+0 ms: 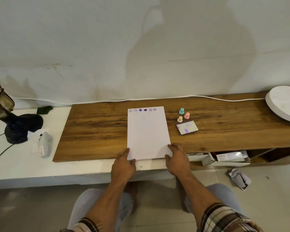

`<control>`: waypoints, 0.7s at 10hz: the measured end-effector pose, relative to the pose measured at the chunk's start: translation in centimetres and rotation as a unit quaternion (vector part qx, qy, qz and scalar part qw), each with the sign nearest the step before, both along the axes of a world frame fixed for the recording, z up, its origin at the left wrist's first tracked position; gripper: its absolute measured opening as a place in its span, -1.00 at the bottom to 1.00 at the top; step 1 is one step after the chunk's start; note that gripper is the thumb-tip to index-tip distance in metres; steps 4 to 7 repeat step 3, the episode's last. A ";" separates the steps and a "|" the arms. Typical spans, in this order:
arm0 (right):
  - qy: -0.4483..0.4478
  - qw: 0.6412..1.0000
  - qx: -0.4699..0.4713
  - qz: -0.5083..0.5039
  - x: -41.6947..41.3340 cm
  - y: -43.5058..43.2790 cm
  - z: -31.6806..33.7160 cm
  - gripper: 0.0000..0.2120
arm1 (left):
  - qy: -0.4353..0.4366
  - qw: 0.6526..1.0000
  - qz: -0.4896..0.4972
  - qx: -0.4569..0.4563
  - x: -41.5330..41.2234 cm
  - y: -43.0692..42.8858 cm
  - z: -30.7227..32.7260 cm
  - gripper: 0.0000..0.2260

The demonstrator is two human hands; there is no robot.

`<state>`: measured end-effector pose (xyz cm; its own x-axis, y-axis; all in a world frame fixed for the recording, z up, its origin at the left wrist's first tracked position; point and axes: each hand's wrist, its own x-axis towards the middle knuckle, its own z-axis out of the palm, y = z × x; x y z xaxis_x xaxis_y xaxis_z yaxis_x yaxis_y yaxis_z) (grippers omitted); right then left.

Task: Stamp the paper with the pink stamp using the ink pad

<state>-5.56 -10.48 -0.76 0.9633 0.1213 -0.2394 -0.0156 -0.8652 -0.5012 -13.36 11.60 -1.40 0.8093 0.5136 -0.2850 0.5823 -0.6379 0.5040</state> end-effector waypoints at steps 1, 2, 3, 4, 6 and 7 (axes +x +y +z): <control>-0.034 0.999 -0.032 0.014 -0.3 0.2 0.8 -0.40 | 0.011 0.999 -0.022 0.029 0.0 0.1 0.9 -0.42; -0.169 0.981 -0.078 0.050 0.7 1.2 4.8 -0.30 | -0.005 0.997 -0.038 0.070 0.7 0.1 3.2 -0.41; -0.258 0.956 -0.109 0.090 1.8 1.1 8.4 -0.24 | -0.006 0.995 -0.046 0.083 0.4 0.1 5.0 -0.42; -0.258 0.956 -0.109 0.090 1.8 1.1 8.4 -0.24 | -0.006 0.995 -0.046 0.083 0.4 0.1 5.0 -0.42; -0.258 0.956 -0.109 0.090 1.8 1.1 8.4 -0.24 | -0.006 0.995 -0.046 0.083 0.4 0.1 5.0 -0.42; -0.258 0.956 -0.109 0.090 1.8 1.1 8.4 -0.24 | -0.006 0.995 -0.046 0.083 0.4 0.1 5.0 -0.42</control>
